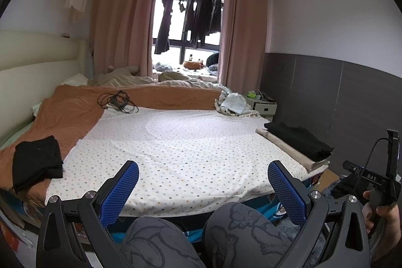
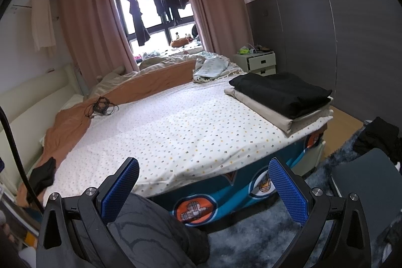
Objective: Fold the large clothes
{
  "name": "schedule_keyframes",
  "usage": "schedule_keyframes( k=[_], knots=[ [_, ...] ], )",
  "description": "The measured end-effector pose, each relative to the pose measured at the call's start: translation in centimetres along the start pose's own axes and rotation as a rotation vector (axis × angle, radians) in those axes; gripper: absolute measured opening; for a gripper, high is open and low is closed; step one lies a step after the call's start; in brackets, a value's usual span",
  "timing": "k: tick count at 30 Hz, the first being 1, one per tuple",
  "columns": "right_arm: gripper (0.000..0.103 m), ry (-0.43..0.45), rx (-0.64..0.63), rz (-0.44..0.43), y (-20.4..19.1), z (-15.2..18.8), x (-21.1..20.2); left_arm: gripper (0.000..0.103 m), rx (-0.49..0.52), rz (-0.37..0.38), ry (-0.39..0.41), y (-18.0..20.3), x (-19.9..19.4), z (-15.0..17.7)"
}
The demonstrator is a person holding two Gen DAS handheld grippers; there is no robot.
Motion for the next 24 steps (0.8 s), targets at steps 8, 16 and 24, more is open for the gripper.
schedule_keyframes(
  k=[8, 16, 24],
  knots=[
    [0.103, -0.001, -0.001, 0.001, -0.13, 0.02, -0.02, 0.103, -0.004, 0.002, -0.003, -0.11, -0.13, 0.15],
    [0.103, -0.004, -0.003, -0.001, -0.19, 0.19, -0.09, 0.102, -0.013, 0.004, -0.002, -0.23, -0.28, 0.27],
    [0.103, -0.002, -0.005, -0.001, -0.21, 0.17, -0.13, 0.103, -0.016, 0.004, 0.003, -0.28, -0.57, 0.33]
  ],
)
Point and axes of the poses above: each gripper's, at about its wrist camera, not at the fingertips, and x roughly the way its jaws point, y to its right, z to its underside, the point moved 10 cm from there along x, roughly the way its jaws point, and after that the axes turned 2 degrees about -z, right-handed, at the moved point
